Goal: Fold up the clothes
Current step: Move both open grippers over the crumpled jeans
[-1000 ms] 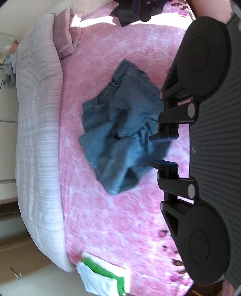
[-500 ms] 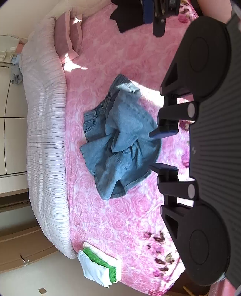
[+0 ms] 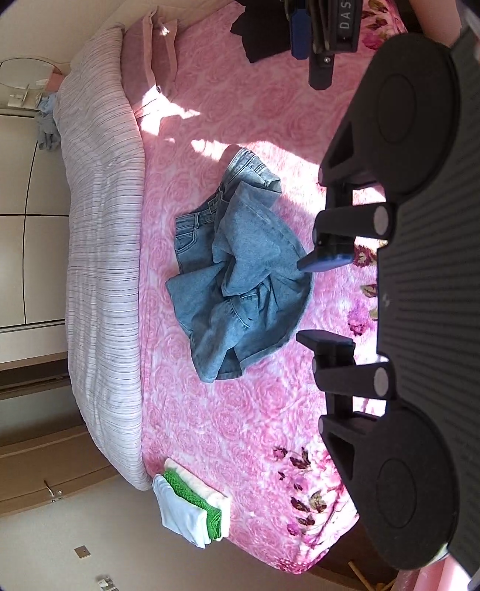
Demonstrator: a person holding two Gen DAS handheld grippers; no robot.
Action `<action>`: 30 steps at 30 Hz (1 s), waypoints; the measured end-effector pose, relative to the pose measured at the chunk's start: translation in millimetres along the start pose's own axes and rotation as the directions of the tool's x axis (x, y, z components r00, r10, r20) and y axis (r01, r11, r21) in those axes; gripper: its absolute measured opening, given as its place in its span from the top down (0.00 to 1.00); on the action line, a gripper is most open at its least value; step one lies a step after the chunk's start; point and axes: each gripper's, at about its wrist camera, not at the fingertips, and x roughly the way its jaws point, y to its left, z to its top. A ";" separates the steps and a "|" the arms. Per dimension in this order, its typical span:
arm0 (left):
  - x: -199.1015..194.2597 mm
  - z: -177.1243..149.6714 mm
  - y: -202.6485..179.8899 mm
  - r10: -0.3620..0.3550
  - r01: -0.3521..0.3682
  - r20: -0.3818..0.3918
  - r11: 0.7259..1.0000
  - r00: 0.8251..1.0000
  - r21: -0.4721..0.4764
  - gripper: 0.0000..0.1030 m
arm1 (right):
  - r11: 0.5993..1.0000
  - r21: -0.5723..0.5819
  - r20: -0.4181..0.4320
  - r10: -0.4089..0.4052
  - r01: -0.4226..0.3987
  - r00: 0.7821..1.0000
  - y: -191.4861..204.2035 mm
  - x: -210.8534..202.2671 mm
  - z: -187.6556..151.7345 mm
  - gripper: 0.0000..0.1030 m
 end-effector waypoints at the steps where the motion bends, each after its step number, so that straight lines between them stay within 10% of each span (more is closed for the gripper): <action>1: 0.1 -0.5 -0.5 0.000 0.000 -0.002 1.000 1.000 0.001 0.71 | 1.000 -0.001 -0.001 0.002 -0.002 1.000 0.2 0.4 0.1 0.50; 30: 71.8 64.8 87.2 -0.014 0.015 -0.060 0.999 0.998 0.029 0.71 | 0.999 -0.005 -0.013 -0.055 0.054 0.998 47.7 64.4 78.7 0.50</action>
